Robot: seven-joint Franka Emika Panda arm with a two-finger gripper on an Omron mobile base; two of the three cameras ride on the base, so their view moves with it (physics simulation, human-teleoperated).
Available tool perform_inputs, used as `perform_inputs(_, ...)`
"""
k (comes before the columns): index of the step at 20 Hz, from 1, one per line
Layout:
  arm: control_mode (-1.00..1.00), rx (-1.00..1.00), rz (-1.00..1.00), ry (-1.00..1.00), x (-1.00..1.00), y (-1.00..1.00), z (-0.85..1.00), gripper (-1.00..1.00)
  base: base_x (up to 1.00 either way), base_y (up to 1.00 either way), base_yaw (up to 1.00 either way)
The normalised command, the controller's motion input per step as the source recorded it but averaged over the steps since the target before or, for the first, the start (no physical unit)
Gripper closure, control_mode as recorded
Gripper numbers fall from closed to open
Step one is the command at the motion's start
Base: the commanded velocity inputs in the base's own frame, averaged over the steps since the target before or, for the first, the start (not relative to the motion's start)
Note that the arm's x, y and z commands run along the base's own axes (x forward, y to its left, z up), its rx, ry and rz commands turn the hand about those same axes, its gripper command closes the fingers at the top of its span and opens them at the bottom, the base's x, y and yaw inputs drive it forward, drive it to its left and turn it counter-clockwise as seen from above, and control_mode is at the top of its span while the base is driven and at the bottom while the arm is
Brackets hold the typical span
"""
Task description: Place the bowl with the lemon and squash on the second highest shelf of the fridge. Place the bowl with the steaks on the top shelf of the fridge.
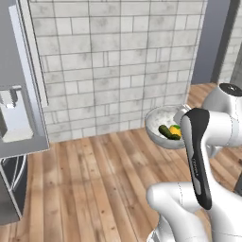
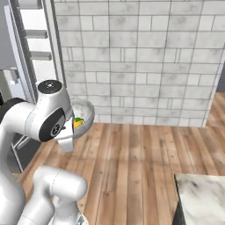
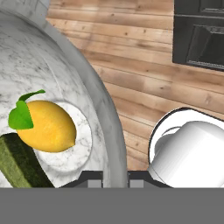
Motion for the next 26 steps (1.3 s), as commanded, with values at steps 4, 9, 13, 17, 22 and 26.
perform_inputs(4, 1.0, 0.0, 0.0, 0.0, 0.0, 0.0, 0.0, 1.0, 1.0, -0.04, -0.04)
perform_inputs(9, 1.0, 0.0, 0.0, 0.0, 0.0, 0.0, 0.0, 1.0, 1.0, -0.06, -0.04)
perform_inputs(13, 1.0, 0.0, 0.0, 0.0, 0.0, 0.0, 0.0, 1.0, 1.0, -0.18, -0.03)
perform_inputs(17, 1.0, 0.0, 0.0, 0.0, 0.0, 0.0, 0.0, 1.0, 1.0, -0.26, -0.01)
perform_inputs(22, 1.0, 0.0, 0.0, 0.0, 0.0, 0.0, 0.0, 1.0, 1.0, -0.33, 0.0)
perform_inputs(26, 1.0, 0.0, 0.0, 0.0, 0.0, 0.0, 0.0, 1.0, 1.0, -0.51, 0.1)
